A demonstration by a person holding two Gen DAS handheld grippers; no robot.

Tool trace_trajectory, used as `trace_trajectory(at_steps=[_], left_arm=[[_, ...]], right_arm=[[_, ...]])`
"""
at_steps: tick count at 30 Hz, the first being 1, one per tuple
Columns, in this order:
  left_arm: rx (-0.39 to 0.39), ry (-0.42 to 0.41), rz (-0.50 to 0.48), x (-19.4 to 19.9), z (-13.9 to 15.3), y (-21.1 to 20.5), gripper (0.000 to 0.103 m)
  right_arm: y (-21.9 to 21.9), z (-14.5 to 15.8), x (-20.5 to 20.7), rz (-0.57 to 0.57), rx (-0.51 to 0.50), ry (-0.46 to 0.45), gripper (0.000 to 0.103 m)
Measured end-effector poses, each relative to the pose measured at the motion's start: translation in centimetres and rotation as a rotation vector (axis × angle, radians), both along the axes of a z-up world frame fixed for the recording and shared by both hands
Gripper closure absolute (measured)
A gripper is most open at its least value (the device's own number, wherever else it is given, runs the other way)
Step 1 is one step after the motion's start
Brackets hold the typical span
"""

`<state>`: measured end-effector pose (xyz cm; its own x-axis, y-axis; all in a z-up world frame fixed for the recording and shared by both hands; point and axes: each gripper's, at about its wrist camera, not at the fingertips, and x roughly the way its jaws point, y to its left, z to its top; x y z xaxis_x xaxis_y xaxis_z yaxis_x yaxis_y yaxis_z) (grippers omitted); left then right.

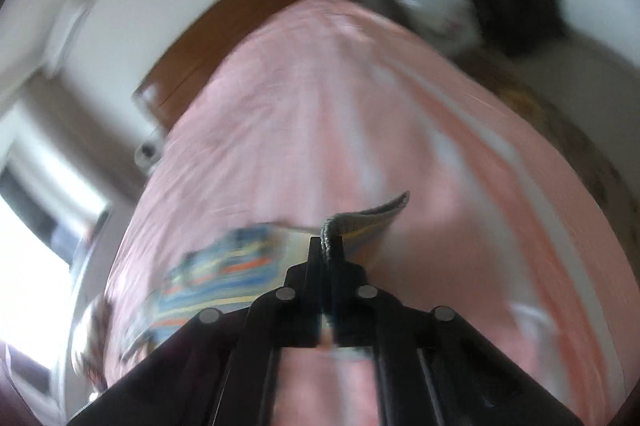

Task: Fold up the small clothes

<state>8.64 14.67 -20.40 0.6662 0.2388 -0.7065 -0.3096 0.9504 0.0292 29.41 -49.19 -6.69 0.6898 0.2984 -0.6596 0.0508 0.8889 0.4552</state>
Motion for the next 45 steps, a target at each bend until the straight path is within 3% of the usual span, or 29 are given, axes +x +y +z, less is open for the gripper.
trace_trajectory(at_steps=[3,7,9,10,12,14,17,22,25,31,35,41,45], left_arm=[[-0.001,0.0,0.0,-0.1,0.0,0.0,0.0],[-0.002,-0.003,-0.001,0.0,-0.1,-0.1,0.0],[-0.003,-0.004,-0.001,0.0,-0.1,-0.2,0.0],[-0.005,-0.005,-0.001,-0.1,-0.2,-0.3,0.0],[-0.006,-0.005,-0.001,-0.1,-0.2,-0.2,0.0],[-0.004,-0.005,0.0,-0.1,-0.2,-0.3,0.0],[-0.003,-0.006,0.001,-0.2,-0.3,-0.3,0.0],[-0.001,-0.007,0.001,-0.2,-0.3,-0.3,0.0],[0.003,-0.008,0.003,-0.2,-0.3,-0.3,0.0],[0.007,-0.011,0.005,-0.2,-0.3,-0.3,0.0],[0.006,-0.011,0.004,-0.3,-0.3,-0.4,0.0],[0.008,-0.013,0.005,-0.2,-0.3,-0.3,0.0],[0.007,-0.013,0.005,-0.3,-0.3,-0.4,0.0]], right_arm=[[9.1,2.3,3.1,0.148,-0.007,-0.032,0.1],[19.8,0.8,6.5,0.315,0.036,-0.014,0.096],[23.5,-1.4,8.0,0.388,0.132,0.05,0.067],[24.4,-2.3,8.2,0.4,0.171,0.068,0.044],[25.3,-3.6,7.9,0.392,0.223,0.071,0.042],[24.7,-4.6,6.8,0.386,0.226,0.075,0.042],[22.1,-5.8,4.5,0.345,0.135,0.084,0.041],[15.0,-9.3,-2.5,0.271,-0.191,0.08,0.039],[10.3,-11.9,-7.0,0.213,-0.334,0.098,0.039],[3.2,-13.6,-12.4,0.056,-0.355,0.053,0.038],[0.9,-14.7,-14.3,-0.004,-0.275,0.02,0.036],[0.6,-15.8,-14.5,-0.032,-0.208,-0.014,0.035],[0.9,-16.3,-14.4,-0.025,-0.229,-0.006,0.033]])
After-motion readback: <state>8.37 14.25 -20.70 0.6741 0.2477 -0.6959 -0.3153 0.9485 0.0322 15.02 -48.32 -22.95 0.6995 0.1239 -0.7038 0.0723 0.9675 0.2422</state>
